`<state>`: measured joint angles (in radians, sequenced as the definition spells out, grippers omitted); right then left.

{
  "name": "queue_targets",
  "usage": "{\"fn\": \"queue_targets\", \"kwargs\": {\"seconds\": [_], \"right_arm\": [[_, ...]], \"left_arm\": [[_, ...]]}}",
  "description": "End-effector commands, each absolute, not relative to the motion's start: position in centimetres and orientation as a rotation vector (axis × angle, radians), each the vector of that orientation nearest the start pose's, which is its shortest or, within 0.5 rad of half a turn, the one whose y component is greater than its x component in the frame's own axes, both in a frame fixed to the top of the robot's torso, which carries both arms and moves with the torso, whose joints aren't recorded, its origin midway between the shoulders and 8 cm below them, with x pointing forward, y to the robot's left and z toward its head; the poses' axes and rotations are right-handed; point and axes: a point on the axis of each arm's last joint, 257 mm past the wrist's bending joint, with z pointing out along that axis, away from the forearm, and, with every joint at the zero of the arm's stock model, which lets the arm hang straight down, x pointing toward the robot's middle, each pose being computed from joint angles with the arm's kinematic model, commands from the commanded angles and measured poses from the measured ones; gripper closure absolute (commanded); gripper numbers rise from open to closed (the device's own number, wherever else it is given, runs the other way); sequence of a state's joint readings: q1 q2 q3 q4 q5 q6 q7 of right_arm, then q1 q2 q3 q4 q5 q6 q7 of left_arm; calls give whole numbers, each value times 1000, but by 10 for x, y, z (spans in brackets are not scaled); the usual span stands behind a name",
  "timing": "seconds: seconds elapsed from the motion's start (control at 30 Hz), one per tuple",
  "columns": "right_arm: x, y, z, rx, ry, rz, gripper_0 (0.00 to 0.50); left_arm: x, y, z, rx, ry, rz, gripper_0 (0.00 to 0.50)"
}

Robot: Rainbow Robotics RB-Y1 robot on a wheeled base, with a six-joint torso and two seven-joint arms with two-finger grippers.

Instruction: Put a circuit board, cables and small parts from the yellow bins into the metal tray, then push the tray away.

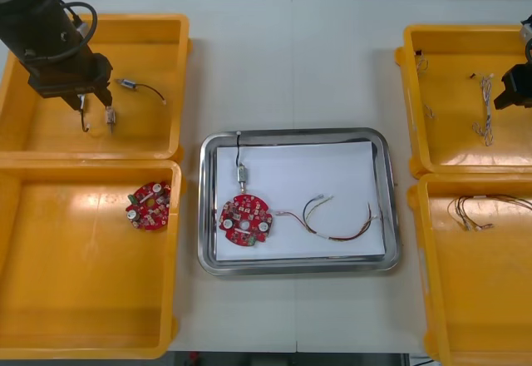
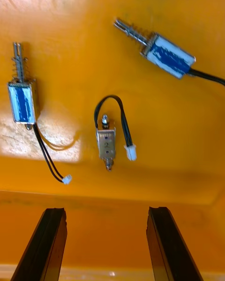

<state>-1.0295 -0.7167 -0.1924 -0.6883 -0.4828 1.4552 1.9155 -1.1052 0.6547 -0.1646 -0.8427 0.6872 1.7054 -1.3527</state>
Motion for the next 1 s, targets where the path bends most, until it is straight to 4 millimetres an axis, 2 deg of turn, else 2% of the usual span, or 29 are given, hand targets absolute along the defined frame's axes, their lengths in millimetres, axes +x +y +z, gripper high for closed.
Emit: {"fn": "queue_targets", "kwargs": {"seconds": [0.03, 0.27, 0.4, 0.63, 1.0], "right_arm": [[611, -435, -129, -13, 2596, -11, 11], [624, -438, -141, 14, 2575, -20, 7], [629, -437, -153, 22, 2566, -28, 9], [636, -430, -161, 19, 2549, -36, 8], [630, -438, -184, 34, 2558, -34, 11]], "left_arm": [[585, 322, -130, -181, 2807, -81, 0], [600, 312, -142, -172, 2767, -101, 0], [603, 307, -151, -173, 2764, -113, 0], [605, 302, -167, -152, 2776, -91, 0], [604, 307, -189, -147, 2777, -64, 0]]}}
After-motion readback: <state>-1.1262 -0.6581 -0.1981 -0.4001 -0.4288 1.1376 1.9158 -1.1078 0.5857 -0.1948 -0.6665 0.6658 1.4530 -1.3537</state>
